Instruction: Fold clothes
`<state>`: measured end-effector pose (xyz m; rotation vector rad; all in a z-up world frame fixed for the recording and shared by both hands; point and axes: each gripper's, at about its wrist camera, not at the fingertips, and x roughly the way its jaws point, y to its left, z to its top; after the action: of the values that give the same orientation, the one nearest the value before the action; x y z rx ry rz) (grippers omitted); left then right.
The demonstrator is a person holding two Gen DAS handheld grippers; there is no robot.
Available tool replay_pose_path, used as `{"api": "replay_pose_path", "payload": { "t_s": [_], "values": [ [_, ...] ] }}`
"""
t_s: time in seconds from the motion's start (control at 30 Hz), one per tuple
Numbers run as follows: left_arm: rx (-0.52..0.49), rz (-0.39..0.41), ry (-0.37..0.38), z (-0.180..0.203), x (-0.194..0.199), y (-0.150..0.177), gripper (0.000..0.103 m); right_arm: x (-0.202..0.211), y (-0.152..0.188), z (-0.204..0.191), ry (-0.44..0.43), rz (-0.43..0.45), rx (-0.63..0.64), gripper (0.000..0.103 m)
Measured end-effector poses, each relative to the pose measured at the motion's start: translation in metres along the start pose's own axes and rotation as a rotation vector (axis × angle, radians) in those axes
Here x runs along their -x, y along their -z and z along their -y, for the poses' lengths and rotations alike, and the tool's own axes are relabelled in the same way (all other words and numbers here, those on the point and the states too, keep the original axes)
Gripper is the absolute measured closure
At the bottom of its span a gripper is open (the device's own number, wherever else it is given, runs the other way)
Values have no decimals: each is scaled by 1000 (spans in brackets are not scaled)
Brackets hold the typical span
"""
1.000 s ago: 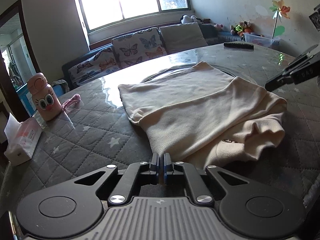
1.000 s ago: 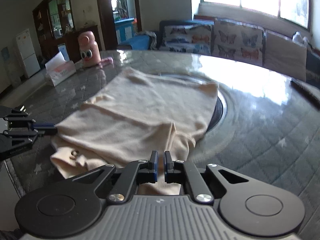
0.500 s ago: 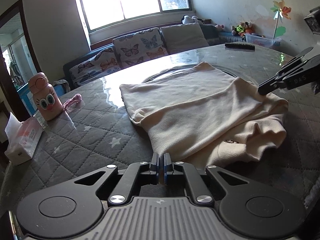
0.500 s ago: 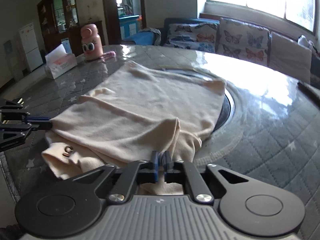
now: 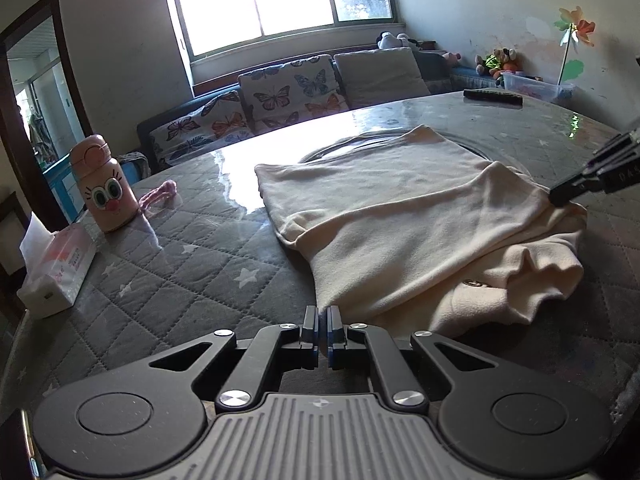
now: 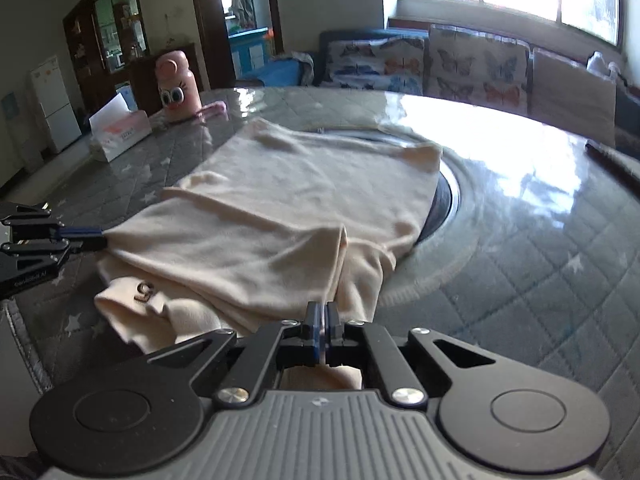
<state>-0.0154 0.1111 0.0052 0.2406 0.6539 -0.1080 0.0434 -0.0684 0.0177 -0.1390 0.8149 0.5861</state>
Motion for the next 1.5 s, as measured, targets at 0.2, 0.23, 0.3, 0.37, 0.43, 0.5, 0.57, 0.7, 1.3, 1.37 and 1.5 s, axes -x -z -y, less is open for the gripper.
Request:
{"api": "replay_pose_path", "payload": {
  "t_s": [0.2,0.23,0.3,0.37,0.43,0.5,0.57,0.7,1.3,1.37,1.5],
  "values": [
    [10,1,36,-6,6,-6,95,8,-11,-2,-7,43,37,97],
    [11,9,32,-7,8,-9,95,8,-15,-2,-7,58,39,97],
    [15,24,24,-10,10,-16,95,4,-24,-2,-8,79,44,97],
    [26,39,26,-12,7,-26,95,-4,-32,-4,-10,89,55,96],
    [27,38,35,-9,-4,-33,95,-17,-39,-7,-16,80,67,96],
    [23,30,43,-5,-18,-39,95,-29,-43,-11,-25,69,80,94],
    [20,22,52,-2,-32,-45,95,-40,-46,-13,-30,55,88,90],
    [14,6,69,6,-59,-57,95,-58,-44,-14,-25,24,90,90],
    [-174,2,64,18,-23,-33,73,-24,-19,-23,-50,20,163,70],
    [-210,8,66,22,-11,-26,73,-26,-22,-29,-64,32,172,70],
    [-293,14,79,34,6,-9,63,-38,-24,-38,-90,31,189,66]
  ]
}}
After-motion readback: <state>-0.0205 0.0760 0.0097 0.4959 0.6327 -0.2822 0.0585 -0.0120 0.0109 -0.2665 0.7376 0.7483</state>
